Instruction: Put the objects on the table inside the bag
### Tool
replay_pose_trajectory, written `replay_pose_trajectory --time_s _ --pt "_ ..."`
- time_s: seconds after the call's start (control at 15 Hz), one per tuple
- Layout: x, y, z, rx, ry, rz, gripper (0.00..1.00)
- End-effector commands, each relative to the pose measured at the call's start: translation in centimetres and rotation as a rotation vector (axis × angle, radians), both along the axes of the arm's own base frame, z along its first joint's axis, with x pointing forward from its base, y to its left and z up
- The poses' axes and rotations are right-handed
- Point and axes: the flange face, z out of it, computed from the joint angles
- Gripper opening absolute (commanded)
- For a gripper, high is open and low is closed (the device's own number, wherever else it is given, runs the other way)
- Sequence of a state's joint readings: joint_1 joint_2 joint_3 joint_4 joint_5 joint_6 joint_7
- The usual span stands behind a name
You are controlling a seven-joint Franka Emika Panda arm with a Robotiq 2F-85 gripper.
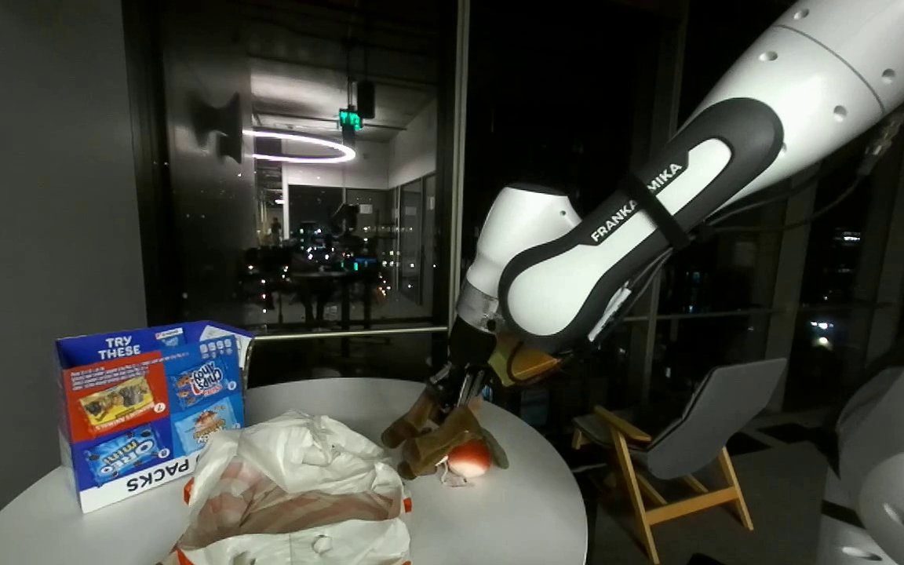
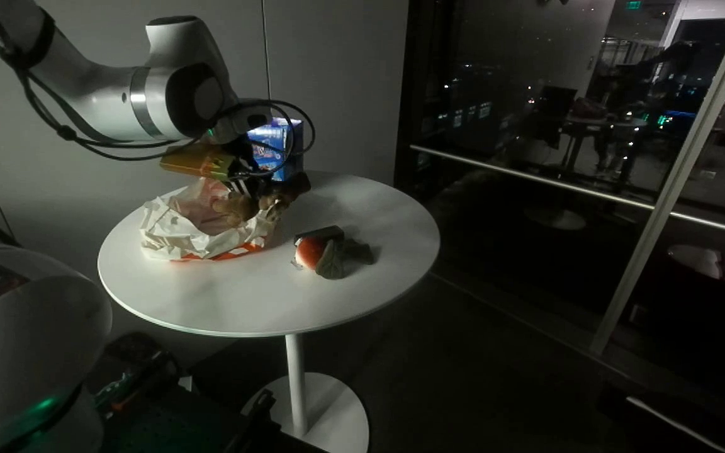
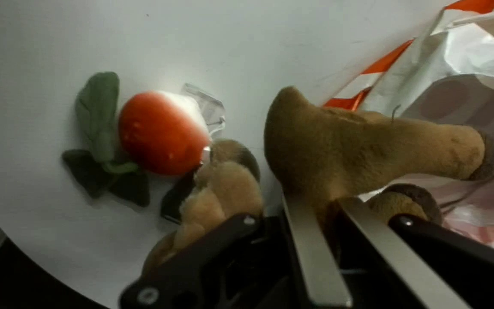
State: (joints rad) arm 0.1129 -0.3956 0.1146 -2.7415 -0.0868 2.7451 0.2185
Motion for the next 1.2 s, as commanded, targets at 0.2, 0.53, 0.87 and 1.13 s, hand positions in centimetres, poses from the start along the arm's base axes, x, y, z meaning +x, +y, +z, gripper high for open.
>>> replay_pose_trajectory --time_s 0.2,0.53,0.87,1.13 --pt "-1.0 9.5 0.5 -0.028 -0.081 0.352 0.04" --pt "0.4 15.6 -2.2 -0.082 -0.124 0.618 0.05" --pt "4.8 16.2 -1.9 -0.274 -0.197 0.809 0.07" --pt "8.4 16.1 -4.8 -0.269 -0.095 0.793 0.06"
